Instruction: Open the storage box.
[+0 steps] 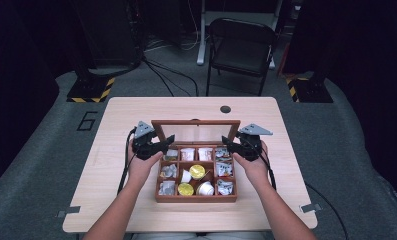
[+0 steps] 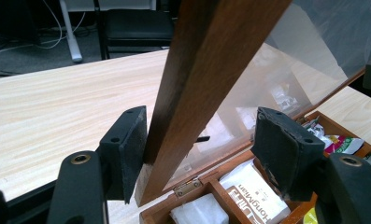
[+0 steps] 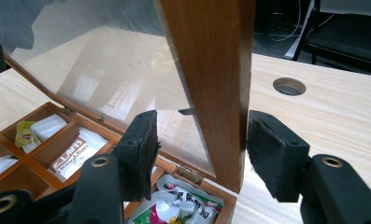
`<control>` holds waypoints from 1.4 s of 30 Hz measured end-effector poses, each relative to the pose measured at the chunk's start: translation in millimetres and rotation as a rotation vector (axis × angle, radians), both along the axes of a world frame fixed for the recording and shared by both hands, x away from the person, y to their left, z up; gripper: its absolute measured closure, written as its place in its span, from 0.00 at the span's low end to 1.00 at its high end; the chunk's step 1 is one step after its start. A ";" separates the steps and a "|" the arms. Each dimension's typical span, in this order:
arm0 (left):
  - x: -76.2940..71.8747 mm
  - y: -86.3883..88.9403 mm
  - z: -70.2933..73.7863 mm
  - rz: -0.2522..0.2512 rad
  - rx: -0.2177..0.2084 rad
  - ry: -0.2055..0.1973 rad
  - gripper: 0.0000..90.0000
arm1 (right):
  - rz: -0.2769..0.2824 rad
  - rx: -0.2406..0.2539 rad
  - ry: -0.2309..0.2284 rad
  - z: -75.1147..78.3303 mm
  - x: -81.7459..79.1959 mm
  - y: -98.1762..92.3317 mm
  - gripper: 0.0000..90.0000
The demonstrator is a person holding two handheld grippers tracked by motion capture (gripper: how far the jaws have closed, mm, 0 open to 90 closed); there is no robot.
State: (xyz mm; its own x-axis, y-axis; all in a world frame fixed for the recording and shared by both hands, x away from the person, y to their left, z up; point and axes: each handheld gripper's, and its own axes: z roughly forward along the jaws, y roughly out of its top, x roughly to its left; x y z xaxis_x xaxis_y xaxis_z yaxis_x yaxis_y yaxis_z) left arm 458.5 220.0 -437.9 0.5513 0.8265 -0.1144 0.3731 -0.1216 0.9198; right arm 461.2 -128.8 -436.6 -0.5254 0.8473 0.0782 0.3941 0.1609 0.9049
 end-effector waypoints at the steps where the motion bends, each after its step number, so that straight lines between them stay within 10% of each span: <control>1: 0.6 -0.1 -0.7 0.000 -0.008 0.010 0.39 | 0.000 0.000 0.002 -0.8 0.6 0.2 0.48; 42: 19.2 1.1 -25.2 -0.004 -0.008 0.087 0.41 | -0.008 -0.026 0.062 -25.6 16.2 1.9 0.50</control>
